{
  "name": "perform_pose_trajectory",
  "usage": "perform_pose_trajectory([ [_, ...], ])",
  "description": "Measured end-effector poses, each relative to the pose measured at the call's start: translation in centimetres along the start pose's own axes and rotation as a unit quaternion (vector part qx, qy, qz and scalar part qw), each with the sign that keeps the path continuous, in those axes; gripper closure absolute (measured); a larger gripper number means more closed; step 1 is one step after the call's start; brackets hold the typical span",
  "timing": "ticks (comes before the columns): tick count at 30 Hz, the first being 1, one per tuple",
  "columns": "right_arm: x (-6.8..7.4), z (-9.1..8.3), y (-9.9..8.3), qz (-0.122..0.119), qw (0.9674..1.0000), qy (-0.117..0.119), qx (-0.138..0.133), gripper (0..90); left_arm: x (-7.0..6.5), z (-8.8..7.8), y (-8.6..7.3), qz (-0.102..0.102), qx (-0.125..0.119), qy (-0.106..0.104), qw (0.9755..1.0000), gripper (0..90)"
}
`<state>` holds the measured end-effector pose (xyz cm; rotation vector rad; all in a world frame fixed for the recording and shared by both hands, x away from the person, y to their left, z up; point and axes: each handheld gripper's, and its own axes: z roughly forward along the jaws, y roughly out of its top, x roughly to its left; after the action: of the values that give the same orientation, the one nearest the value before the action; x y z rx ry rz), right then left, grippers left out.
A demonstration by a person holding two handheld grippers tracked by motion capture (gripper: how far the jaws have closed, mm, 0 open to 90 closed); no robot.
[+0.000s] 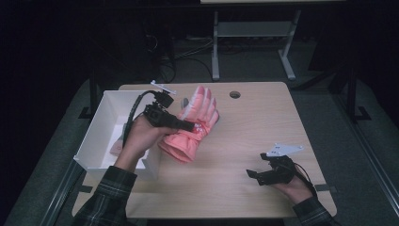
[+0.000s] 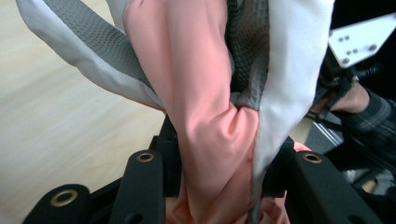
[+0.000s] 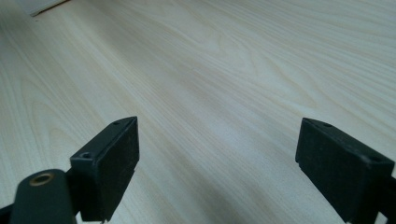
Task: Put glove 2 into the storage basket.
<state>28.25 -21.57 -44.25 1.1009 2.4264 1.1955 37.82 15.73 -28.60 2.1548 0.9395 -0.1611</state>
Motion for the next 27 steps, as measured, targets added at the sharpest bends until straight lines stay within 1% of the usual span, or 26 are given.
perform_pose_trajectory([
  [5,0.0,0.1,0.0,-0.002,1.0000,-0.002,-0.001,13.1,1.2,-3.2,0.2,-0.012,-0.022,0.020,0.9995,60.3],
  [6,0.0,0.1,0.0,0.000,1.0000,-0.001,0.001,13.1,1.7,-4.2,0.1,-0.017,-0.030,0.026,0.9991,60.3],
  [7,0.0,0.1,0.0,0.000,1.0000,-0.001,0.001,13.1,1.7,-4.2,0.1,-0.017,-0.030,0.026,0.9991,60.3],
  [8,0.0,0.1,0.0,0.000,1.0000,-0.001,0.001,13.1,2.0,-4.9,0.0,-0.021,-0.035,0.031,0.9987,60.3],
  [9,0.0,0.1,0.0,-0.004,1.0000,-0.002,0.002,13.0,2.3,-5.5,-0.1,-0.025,-0.038,0.035,0.9983,60.2],
  [10,0.0,0.1,0.0,-0.005,1.0000,-0.002,0.001,13.0,2.7,-6.2,-0.3,-0.031,-0.045,0.044,0.9975,60.3],
  [12,0.0,0.1,0.0,-0.002,1.0000,0.000,-0.002,12.9,3.2,-7.1,-0.6,-0.038,-0.050,0.051,0.9967,60.3],
  [13,-0.1,0.2,0.0,-0.007,1.0000,-0.003,0.002,12.9,3.8,-8.0,-0.9,-0.049,-0.060,0.055,0.9955,60.3],
  [14,-0.1,0.2,0.0,-0.007,1.0000,-0.003,0.002,12.9,3.8,-8.0,-0.9,-0.049,-0.060,0.055,0.9955,60.3],
  [16,-0.1,0.2,-0.1,-0.008,1.0000,-0.004,0.002,12.8,4.6,-9.0,-1.5,-0.057,-0.064,0.063,0.9943,60.3],
  [19,0.0,0.1,0.0,-0.007,1.0000,-0.005,0.003,12.8,5.7,-10.1,-2.3,-0.073,-0.073,0.082,0.9912,60.2],
  [20,0.0,0.1,0.0,-0.007,1.0000,-0.004,0.003,12.8,6.3,-10.5,-2.7,-0.082,-0.079,0.089,0.9894,60.3],
  [22,0.0,0.2,0.0,-0.007,1.0000,-0.006,0.003,12.8,7.0,-11.0,-3.2,-0.090,-0.082,0.099,0.9876,60.3],
  [23,-0.1,0.2,0.0,-0.007,1.0000,-0.005,0.003,12.8,7.5,-11.2,-3.6,-0.098,-0.081,0.104,0.9863,60.3],
  [25,-0.1,0.2,0.0,-0.008,0.9999,-0.006,0.003,12.9,8.2,-11.4,-4.1,-0.105,-0.077,0.110,0.9854,60.3],
  [26,-0.1,0.3,0.0,-0.006,1.0000,-0.006,0.005,12.9,9.0,-11.4,-4.7,-0.116,-0.075,0.112,0.9840,60.3],
  [27,-0.1,0.3,0.0,-0.006,1.0000,-0.006,0.005,12.9,9.0,-11.4,-4.7,-0.116,-0.075,0.112,0.9840,60.2],
])
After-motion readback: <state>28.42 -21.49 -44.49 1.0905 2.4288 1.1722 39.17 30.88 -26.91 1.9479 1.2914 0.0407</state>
